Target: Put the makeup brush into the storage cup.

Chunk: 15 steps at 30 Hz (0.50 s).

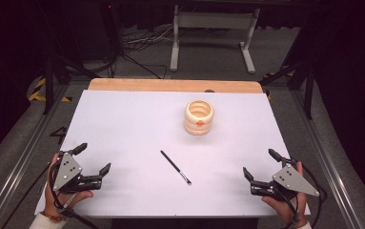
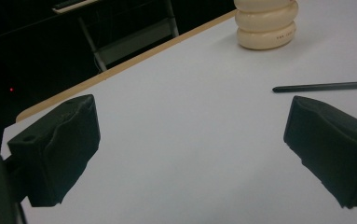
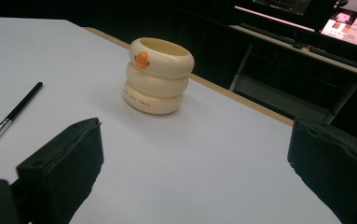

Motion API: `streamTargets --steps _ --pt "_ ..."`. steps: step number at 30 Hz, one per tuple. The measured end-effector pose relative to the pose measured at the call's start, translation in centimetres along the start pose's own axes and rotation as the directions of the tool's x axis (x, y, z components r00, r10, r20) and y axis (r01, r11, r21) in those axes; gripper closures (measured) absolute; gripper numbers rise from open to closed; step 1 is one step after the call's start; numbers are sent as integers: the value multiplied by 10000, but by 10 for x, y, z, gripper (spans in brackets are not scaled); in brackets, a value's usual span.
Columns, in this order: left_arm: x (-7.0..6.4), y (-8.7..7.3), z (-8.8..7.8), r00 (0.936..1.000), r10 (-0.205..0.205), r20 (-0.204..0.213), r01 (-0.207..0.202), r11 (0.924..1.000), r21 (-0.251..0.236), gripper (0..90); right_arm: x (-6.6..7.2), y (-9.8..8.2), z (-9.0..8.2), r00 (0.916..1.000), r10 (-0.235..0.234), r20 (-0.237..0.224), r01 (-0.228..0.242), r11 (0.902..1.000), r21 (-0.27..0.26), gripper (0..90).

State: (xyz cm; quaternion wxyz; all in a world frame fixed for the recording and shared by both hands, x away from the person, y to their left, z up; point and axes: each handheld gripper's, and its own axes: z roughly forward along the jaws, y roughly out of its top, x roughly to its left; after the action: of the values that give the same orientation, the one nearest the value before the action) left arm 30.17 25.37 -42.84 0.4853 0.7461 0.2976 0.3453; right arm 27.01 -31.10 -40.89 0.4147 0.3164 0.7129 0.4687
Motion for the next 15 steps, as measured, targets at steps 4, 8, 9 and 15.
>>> streamTargets --steps 4,8,9,15 --pt "0 -1 -1 9998 -64 165 63 10000 31 67 1 0 1 10000 -26 -53 27 10000 59 41" --pt "0 -1 -3 9993 85 362 -90 9998 154 71 4 0 2 9999 -112 -112 113 9999 125 41" --pt "-1 -1 -2 9991 55 410 -61 9999 148 71 5 0 2 9998 -159 -146 162 9997 156 41" --pt "-3 1 2 9963 402 763 -435 9982 422 77 5 -1 3 9997 -143 -219 148 9996 234 42"
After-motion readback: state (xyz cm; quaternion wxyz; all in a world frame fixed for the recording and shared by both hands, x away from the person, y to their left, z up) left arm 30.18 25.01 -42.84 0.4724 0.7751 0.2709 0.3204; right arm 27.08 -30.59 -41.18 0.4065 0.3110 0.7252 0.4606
